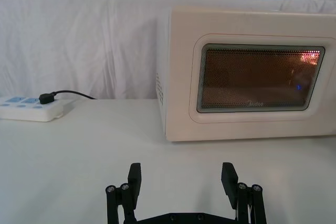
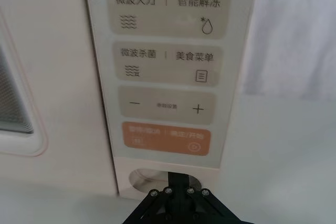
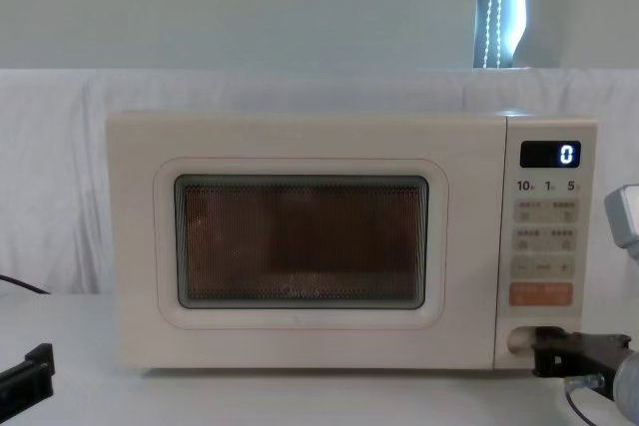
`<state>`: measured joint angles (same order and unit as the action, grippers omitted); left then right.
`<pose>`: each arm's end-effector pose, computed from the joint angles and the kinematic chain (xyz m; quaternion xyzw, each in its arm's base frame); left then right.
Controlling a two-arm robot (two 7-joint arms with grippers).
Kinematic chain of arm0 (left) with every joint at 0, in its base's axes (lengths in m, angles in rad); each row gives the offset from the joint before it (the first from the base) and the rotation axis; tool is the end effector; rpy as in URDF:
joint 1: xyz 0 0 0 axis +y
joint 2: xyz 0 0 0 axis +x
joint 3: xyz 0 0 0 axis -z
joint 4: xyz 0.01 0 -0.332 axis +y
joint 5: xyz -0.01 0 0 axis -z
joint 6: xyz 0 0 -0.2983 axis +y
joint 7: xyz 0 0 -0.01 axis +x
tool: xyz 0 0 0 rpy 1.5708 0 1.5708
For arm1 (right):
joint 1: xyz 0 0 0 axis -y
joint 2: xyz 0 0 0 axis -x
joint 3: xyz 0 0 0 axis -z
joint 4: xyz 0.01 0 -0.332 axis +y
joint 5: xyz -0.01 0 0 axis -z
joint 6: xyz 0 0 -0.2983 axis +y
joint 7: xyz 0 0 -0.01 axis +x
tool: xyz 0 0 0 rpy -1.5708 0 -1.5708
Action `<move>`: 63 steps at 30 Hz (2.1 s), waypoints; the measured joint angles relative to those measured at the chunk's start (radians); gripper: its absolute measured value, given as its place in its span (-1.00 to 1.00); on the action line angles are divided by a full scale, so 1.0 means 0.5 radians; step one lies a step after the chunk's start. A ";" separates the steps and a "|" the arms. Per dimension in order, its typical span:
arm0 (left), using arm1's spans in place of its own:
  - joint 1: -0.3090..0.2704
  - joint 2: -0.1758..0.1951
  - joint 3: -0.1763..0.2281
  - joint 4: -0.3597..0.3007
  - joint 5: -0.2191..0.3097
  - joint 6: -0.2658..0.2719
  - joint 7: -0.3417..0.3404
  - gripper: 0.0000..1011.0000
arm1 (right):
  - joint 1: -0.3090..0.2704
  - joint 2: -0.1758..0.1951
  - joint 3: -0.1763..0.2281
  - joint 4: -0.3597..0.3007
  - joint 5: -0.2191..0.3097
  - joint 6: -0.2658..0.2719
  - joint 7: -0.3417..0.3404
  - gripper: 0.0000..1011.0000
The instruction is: Press the button to open the microwave door with one hand; close the microwave door with the other hand.
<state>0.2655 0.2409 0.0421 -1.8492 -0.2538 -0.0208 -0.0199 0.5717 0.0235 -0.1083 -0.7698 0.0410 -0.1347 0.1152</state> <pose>0.2318 0.0487 -0.3246 -0.0174 0.0064 0.6616 0.7496 0.4854 0.0104 -0.3533 -0.0478 0.0223 -0.6389 0.7675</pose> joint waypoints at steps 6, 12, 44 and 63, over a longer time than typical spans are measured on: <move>0.000 0.000 0.000 0.000 0.000 0.000 0.000 0.98 | 0.035 -0.001 0.008 0.058 -0.007 -0.016 -0.009 -1.00; 0.000 0.000 0.000 0.000 0.000 0.000 0.000 0.98 | 0.060 0.000 0.017 0.098 -0.010 -0.029 -0.008 -1.00; 0.000 0.000 0.000 0.000 0.000 0.000 0.000 0.98 | -0.493 0.025 0.024 -0.759 0.012 0.191 -0.025 -1.00; 0.000 0.000 0.000 0.000 0.000 0.000 0.000 0.98 | -0.857 0.043 -0.046 -1.239 -0.135 0.090 -0.111 -1.00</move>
<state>0.2655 0.2410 0.0421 -1.8492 -0.2538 -0.0208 -0.0199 0.1431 0.0450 -0.1313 -1.3893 -0.0263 -0.0899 0.0595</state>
